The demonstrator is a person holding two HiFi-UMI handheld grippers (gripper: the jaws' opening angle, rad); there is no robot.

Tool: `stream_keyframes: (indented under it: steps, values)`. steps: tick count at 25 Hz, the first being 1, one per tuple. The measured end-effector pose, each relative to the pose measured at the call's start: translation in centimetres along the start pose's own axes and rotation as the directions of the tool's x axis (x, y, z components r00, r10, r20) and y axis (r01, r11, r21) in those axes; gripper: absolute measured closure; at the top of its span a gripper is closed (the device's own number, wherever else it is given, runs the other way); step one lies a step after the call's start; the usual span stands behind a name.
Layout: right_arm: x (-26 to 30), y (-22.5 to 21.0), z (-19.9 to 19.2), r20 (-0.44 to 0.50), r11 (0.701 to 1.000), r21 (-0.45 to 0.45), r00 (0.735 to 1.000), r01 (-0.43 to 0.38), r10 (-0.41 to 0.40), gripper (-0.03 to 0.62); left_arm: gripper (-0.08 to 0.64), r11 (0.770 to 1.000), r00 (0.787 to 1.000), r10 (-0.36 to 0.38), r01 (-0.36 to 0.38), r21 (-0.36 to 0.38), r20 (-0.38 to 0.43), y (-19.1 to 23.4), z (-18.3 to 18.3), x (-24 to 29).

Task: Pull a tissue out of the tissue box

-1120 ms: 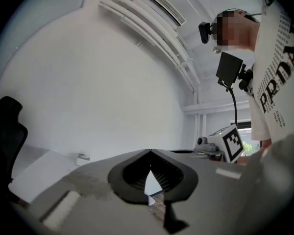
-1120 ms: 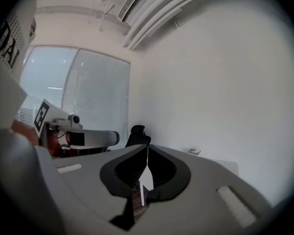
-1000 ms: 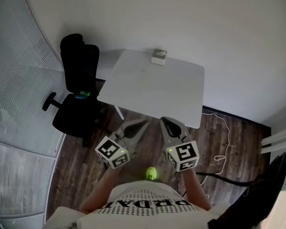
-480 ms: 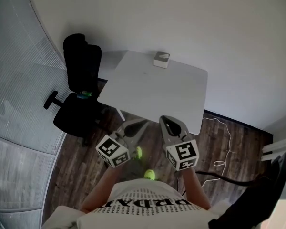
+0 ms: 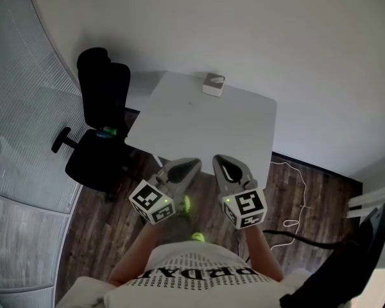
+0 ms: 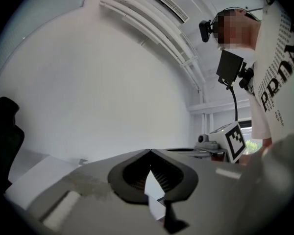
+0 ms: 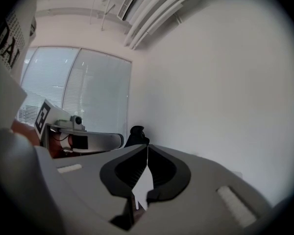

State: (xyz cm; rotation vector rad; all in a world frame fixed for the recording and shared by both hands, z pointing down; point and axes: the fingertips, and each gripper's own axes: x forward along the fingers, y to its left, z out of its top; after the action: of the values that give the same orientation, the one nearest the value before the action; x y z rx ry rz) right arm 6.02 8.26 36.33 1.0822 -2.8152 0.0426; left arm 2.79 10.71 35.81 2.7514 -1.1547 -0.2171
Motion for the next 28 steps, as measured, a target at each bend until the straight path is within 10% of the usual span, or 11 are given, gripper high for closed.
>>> stream_keyframes:
  steps: [28]
  values:
    - [17.9, -6.2, 3.0, -0.048, 0.994, -0.037, 0.993, 0.107, -0.109, 0.581, 0.569, 0.996, 0.997, -0.076, 0.076, 0.038, -0.014, 19.5, 3.6, 5.7]
